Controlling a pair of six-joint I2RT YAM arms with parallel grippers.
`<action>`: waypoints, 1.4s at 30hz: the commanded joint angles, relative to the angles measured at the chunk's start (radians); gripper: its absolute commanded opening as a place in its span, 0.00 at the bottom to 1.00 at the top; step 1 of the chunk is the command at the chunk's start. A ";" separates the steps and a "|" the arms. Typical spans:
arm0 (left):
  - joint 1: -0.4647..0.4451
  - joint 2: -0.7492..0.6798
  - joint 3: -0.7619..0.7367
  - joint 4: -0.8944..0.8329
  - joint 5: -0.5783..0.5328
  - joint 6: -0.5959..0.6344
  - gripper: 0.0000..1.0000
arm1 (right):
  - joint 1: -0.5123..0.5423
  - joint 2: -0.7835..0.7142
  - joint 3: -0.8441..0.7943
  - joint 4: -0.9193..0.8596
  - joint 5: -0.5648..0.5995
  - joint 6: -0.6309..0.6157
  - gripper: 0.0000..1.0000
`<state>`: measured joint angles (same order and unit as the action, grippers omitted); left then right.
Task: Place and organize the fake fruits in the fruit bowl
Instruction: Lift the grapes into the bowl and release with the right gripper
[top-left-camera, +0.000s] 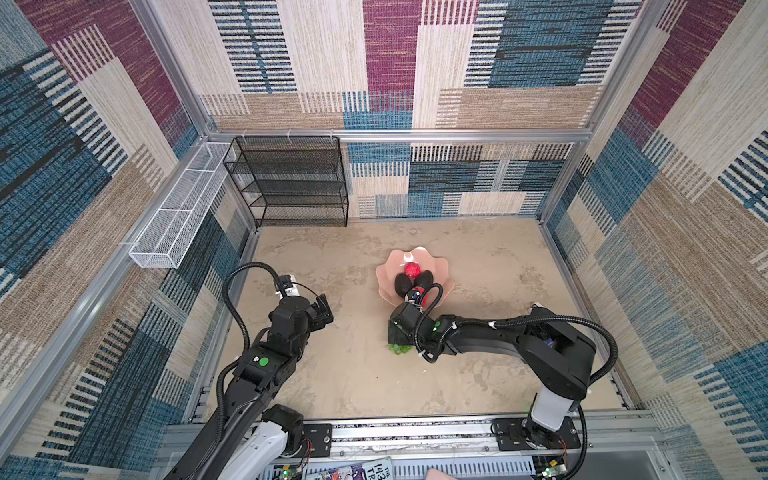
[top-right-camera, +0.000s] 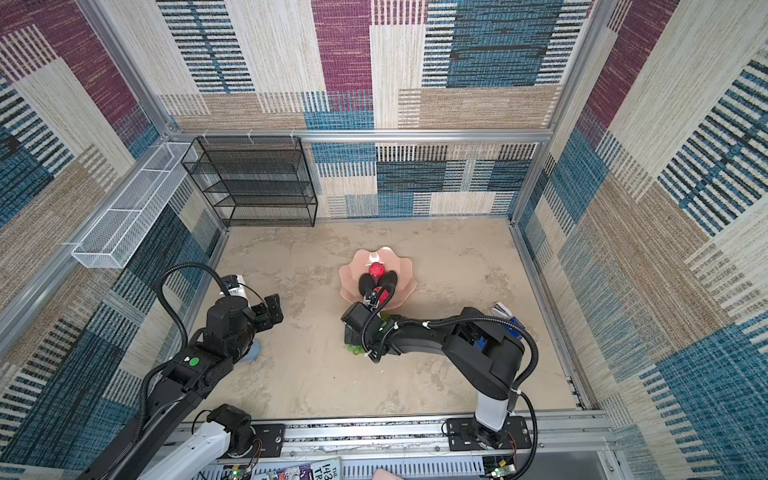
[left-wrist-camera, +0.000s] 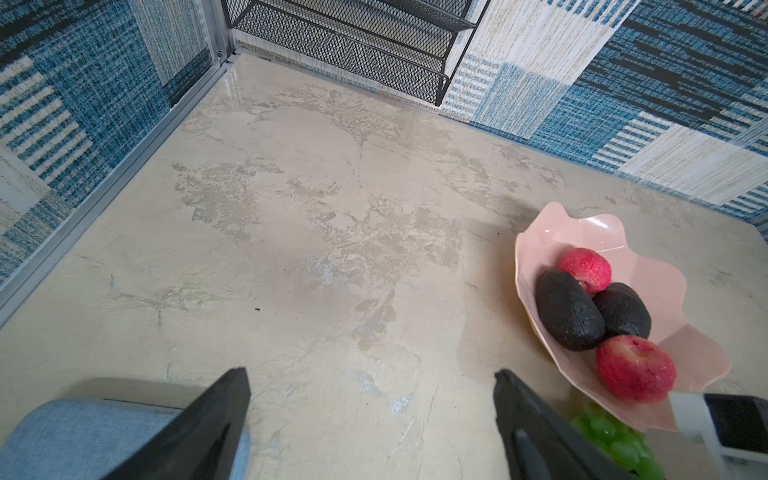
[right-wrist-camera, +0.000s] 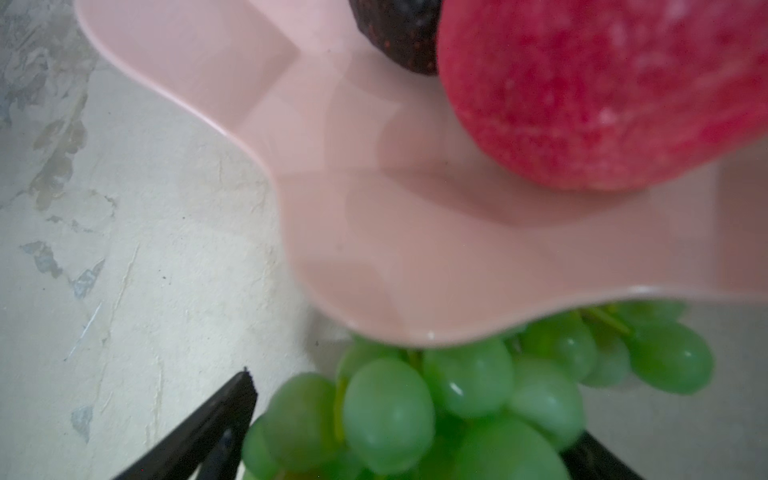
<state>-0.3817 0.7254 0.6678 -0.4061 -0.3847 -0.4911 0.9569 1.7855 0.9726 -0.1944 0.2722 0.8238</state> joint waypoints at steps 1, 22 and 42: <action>0.001 -0.008 0.004 0.000 -0.006 -0.010 0.95 | -0.014 -0.008 -0.033 0.012 -0.053 0.005 0.78; 0.002 -0.046 -0.013 0.012 -0.027 -0.010 0.95 | -0.205 -0.652 -0.221 -0.166 0.163 -0.169 0.40; 0.005 -0.029 -0.022 0.029 -0.031 -0.004 0.95 | -0.358 -0.206 0.114 0.139 -0.031 -0.658 0.42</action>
<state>-0.3798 0.6941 0.6537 -0.4053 -0.3904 -0.4934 0.6022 1.5394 1.0794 -0.1459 0.2985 0.2352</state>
